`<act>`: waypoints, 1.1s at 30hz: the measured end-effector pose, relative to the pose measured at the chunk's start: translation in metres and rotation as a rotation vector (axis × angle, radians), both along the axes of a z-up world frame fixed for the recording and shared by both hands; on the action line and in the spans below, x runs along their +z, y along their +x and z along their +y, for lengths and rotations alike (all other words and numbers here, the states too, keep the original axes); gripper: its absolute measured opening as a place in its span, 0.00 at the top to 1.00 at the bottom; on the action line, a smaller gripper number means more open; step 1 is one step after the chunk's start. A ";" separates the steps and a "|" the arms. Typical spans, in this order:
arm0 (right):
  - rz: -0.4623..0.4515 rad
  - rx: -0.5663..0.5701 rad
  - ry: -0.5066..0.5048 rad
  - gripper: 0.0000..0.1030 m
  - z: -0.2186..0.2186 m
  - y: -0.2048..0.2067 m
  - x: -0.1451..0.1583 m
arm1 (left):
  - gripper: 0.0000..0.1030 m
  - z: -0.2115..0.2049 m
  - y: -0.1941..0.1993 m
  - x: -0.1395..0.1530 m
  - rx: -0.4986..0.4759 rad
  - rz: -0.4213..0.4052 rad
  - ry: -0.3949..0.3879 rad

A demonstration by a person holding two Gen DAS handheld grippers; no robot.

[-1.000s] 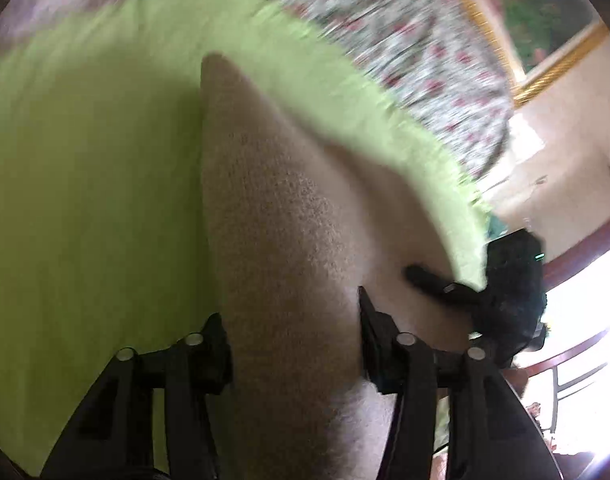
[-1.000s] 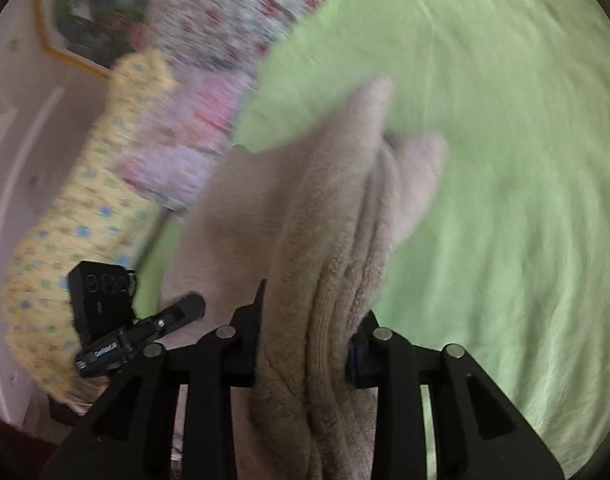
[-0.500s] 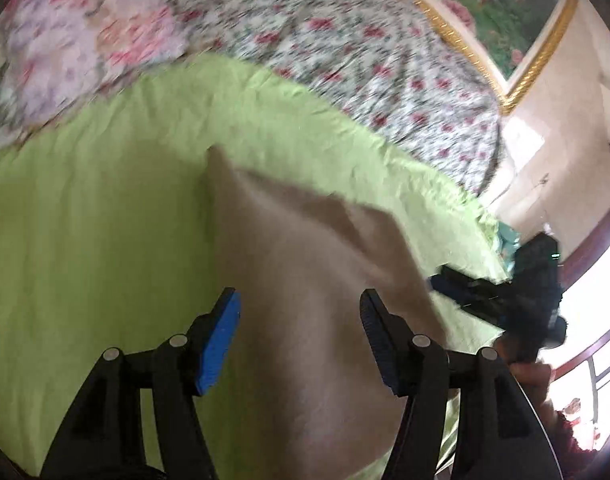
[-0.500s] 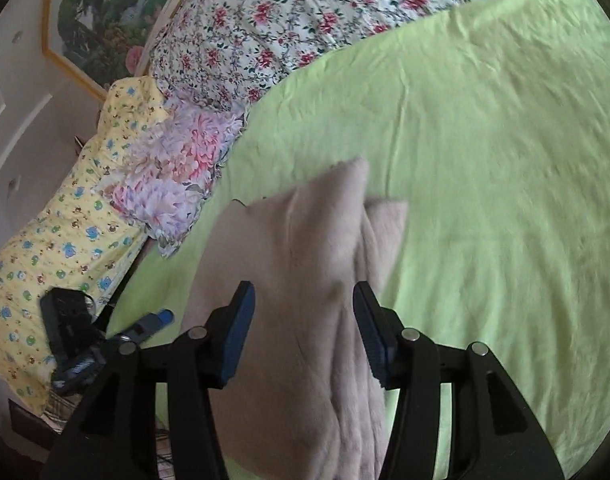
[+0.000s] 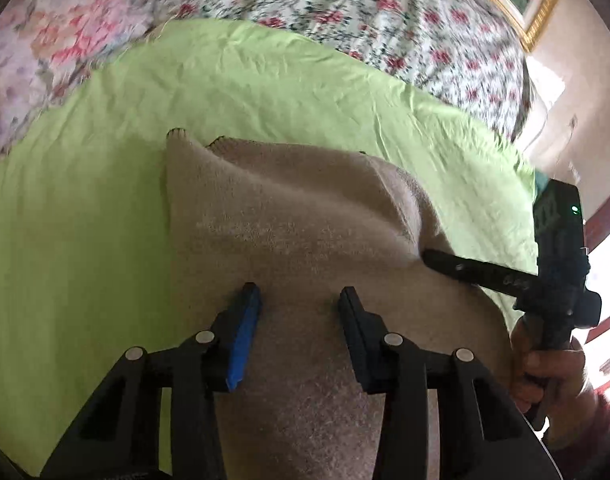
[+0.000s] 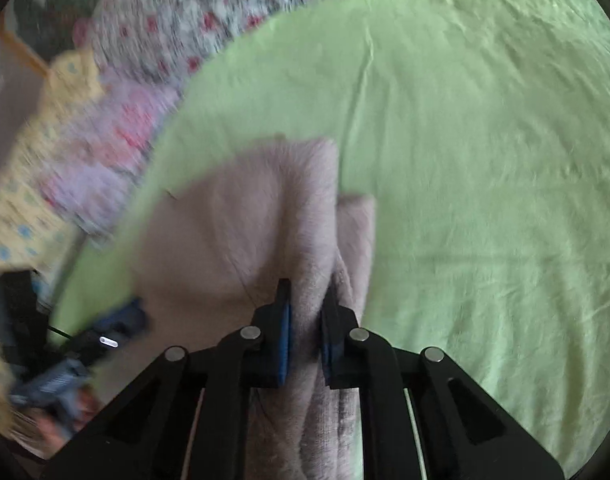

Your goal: Fold small clothes

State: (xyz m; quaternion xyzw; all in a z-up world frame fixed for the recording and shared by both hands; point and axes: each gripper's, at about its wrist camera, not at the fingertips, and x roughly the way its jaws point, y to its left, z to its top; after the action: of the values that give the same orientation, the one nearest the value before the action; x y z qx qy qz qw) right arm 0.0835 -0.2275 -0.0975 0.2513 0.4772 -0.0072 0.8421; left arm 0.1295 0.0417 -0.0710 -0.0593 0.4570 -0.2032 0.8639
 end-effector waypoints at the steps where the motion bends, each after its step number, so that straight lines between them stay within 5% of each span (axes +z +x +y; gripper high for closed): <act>1: -0.014 -0.004 -0.009 0.87 0.001 -0.002 0.001 | 0.60 0.000 -0.001 0.002 -0.002 -0.003 0.006; 11: -0.111 0.000 0.123 0.73 0.000 -0.074 0.051 | 0.47 0.050 -0.072 0.034 -0.055 0.002 -0.069; 15: -0.118 0.017 0.136 0.57 0.012 -0.115 0.053 | 0.44 0.068 -0.127 0.032 -0.074 0.007 -0.067; 20: -0.090 0.024 0.126 0.56 0.025 -0.139 0.037 | 0.43 0.065 -0.173 0.013 -0.067 0.012 0.017; 26: -0.089 0.034 0.076 0.56 0.036 -0.137 0.035 | 0.51 0.042 -0.175 -0.005 0.005 -0.033 0.173; 29: -0.084 0.042 0.064 0.58 0.040 -0.138 0.034 | 0.58 0.056 -0.169 -0.003 0.105 -0.035 0.134; 31: -0.083 0.046 0.058 0.86 0.042 -0.138 0.033 | 0.58 0.067 -0.165 -0.003 0.139 -0.030 0.092; 33: -0.053 0.056 0.050 0.92 0.043 -0.136 0.030 | 0.64 0.074 -0.163 -0.004 0.155 -0.009 0.040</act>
State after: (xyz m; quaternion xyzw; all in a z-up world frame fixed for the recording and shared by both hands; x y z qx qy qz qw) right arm -0.0529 -0.1842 -0.0674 0.2589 0.4618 0.0348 0.8477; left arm -0.0335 0.1154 -0.0754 -0.0761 0.4509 -0.1270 0.8802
